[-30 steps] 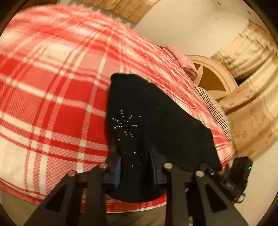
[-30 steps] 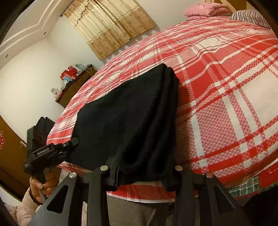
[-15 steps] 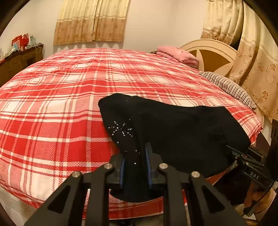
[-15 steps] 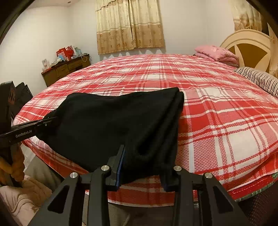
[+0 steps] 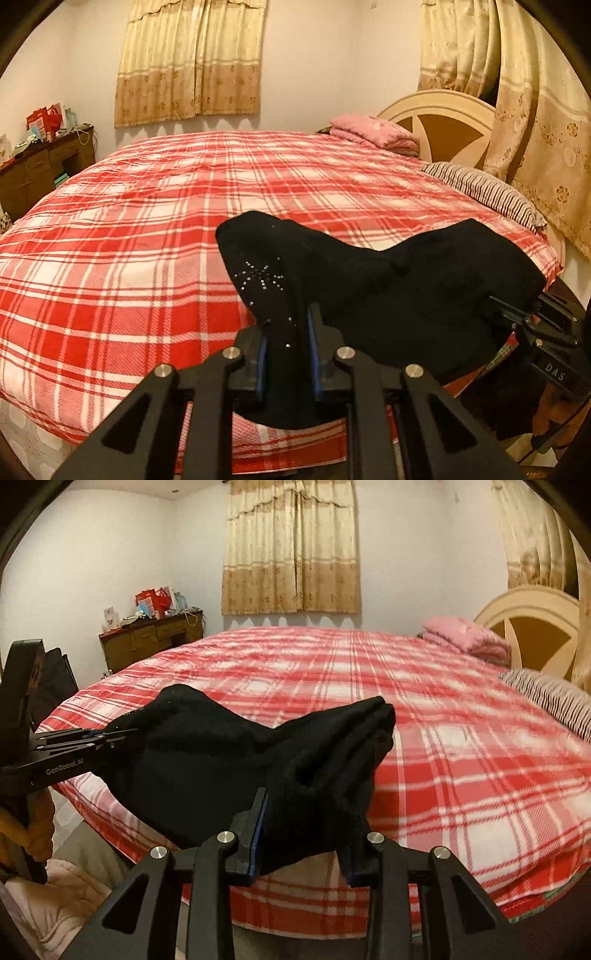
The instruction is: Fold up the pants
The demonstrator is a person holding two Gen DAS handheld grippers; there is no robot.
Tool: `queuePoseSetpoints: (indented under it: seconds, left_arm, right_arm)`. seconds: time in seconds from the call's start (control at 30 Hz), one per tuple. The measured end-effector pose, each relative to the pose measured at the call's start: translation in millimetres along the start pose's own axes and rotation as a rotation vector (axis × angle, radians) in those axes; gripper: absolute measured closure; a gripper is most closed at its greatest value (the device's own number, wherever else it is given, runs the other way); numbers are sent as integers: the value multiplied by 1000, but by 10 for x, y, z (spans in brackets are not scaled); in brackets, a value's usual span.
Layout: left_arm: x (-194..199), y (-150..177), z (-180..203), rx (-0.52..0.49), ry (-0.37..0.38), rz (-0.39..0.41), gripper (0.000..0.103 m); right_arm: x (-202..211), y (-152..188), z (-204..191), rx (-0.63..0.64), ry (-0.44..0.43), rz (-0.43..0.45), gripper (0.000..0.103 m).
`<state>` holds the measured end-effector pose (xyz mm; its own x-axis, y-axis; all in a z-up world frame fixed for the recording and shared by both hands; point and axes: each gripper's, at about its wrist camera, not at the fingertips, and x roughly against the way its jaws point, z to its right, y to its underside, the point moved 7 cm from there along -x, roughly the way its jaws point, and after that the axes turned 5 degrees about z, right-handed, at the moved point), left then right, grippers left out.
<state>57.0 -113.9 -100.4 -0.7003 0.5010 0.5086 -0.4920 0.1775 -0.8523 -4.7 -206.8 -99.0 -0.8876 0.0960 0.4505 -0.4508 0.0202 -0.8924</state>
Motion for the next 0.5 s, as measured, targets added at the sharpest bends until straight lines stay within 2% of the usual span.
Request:
queuePoseSetpoints:
  seconds: [0.5]
  left_arm:
    - [225, -260, -191, -3, -47, 88, 84]
  right_arm:
    - [79, -462, -261, 45, -19, 87, 69]
